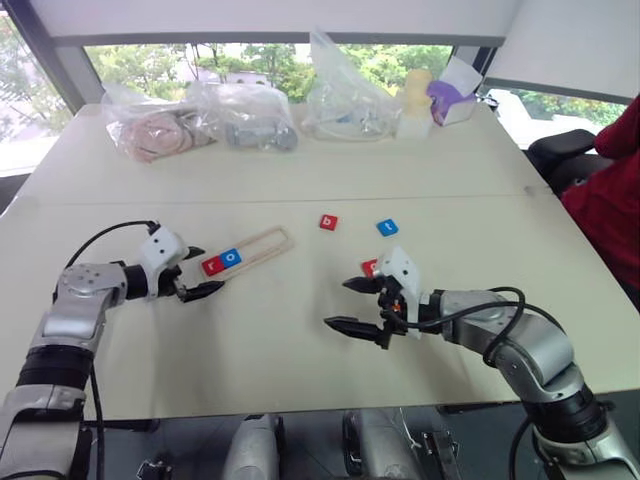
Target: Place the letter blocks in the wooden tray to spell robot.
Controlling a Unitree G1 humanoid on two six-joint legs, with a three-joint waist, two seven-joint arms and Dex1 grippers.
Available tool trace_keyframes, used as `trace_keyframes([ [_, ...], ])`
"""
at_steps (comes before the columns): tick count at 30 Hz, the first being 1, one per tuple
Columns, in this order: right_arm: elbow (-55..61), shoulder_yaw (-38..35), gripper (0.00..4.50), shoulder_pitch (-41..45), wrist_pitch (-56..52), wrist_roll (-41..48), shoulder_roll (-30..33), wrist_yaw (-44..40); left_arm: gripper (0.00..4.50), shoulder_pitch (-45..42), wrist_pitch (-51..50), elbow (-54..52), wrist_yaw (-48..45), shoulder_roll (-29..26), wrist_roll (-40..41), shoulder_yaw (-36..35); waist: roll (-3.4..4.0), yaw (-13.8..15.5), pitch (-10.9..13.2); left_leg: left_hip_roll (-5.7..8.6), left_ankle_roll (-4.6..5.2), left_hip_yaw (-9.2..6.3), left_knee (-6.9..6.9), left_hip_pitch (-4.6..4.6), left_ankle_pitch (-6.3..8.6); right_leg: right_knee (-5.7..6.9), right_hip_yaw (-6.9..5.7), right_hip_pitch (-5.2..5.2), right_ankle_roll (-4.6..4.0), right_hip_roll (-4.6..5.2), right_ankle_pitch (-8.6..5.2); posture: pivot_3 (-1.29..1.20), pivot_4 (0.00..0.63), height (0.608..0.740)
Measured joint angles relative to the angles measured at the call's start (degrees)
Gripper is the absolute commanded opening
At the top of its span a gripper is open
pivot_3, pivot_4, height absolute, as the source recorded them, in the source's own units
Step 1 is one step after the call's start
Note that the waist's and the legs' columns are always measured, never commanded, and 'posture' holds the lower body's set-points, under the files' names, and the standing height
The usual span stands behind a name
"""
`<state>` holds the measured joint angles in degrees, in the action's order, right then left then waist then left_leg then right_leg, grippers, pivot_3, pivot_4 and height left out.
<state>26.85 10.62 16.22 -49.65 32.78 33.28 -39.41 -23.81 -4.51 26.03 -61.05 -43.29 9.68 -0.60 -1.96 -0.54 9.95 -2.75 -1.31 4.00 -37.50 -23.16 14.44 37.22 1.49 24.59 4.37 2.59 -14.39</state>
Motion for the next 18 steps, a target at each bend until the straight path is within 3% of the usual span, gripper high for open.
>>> trace_keyframes([
  [11,-0.07,0.01,4.46,-0.07,0.09,-0.67,-0.72,0.32,4.5,-1.16,-2.52,1.89,-2.72,0.65,-0.27,0.89,0.41,-0.13,-0.64,0.0,0.0,0.0,0.07,0.18,0.0,-0.07,-0.01,-0.18,-0.02,0.03,-0.02,0.0,0.15,0.738],
  [14,-0.11,0.01,4.5,-0.07,0.16,-1.05,-0.95,0.47,3.28,-1.13,-2.46,1.63,-3.71,0.71,-0.28,1.24,0.4,-0.11,-0.64,0.0,0.0,0.0,0.09,0.18,0.0,-0.08,-0.01,-0.18,-0.02,0.03,-0.02,0.0,0.15,0.738],
  [18,-0.14,0.01,4.5,-0.07,0.17,-1.22,-1.14,0.67,3.11,-1.3,-2.45,1.66,-3.65,0.68,-0.52,1.43,0.41,-0.11,-0.64,0.0,0.0,0.0,0.08,0.19,0.0,-0.08,-0.02,-0.18,-0.02,0.04,-0.02,0.0,0.15,0.738],
])
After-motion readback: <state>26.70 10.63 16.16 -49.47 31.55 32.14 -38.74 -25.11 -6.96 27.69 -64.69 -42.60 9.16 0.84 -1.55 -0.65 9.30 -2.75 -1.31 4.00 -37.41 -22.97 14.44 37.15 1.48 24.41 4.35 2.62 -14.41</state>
